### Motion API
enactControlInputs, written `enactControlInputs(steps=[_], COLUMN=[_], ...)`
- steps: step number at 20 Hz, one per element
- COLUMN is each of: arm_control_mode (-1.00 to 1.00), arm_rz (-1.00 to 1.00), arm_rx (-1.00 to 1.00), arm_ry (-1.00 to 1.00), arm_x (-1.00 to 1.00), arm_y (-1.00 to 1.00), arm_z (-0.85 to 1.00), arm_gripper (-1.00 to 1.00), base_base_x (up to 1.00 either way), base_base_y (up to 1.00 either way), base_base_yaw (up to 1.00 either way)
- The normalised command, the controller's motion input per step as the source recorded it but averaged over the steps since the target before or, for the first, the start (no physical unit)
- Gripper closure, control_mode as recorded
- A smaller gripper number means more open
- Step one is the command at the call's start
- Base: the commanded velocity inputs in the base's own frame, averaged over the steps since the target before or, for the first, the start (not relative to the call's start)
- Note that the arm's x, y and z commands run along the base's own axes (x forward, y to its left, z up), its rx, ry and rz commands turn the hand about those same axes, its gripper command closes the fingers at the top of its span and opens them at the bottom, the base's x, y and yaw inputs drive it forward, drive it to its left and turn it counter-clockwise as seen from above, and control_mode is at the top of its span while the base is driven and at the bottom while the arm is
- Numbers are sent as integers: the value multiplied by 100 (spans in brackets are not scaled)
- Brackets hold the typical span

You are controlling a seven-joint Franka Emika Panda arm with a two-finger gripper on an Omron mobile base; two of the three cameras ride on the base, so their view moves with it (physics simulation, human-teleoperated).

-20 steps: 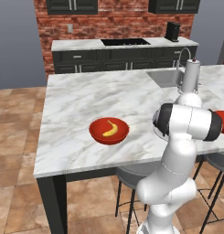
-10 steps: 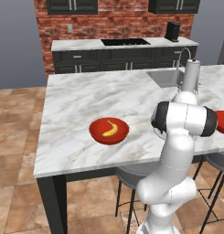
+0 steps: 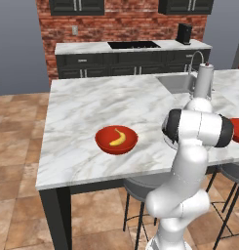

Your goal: Take the fruits from the plate on the dining counter and place two fruits in each bowl.

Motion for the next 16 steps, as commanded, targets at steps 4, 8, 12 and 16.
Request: enactControlInputs(steps=[4,8,12,16], arm_control_mode=[-100,-100,-100,-100], arm_rz=[0,0,0,2], arm_rx=[5,0,0,0], arm_ry=[0,0,0,0], arm_x=[-35,-28,-17,-6], arm_y=[35,69,84,93], arm_z=[64,55,50,43], arm_gripper=[100,100,100,100], base_base_x=[0,0,0,0], base_base_y=[0,0,0,0], base_base_yaw=[0,0,0,0])
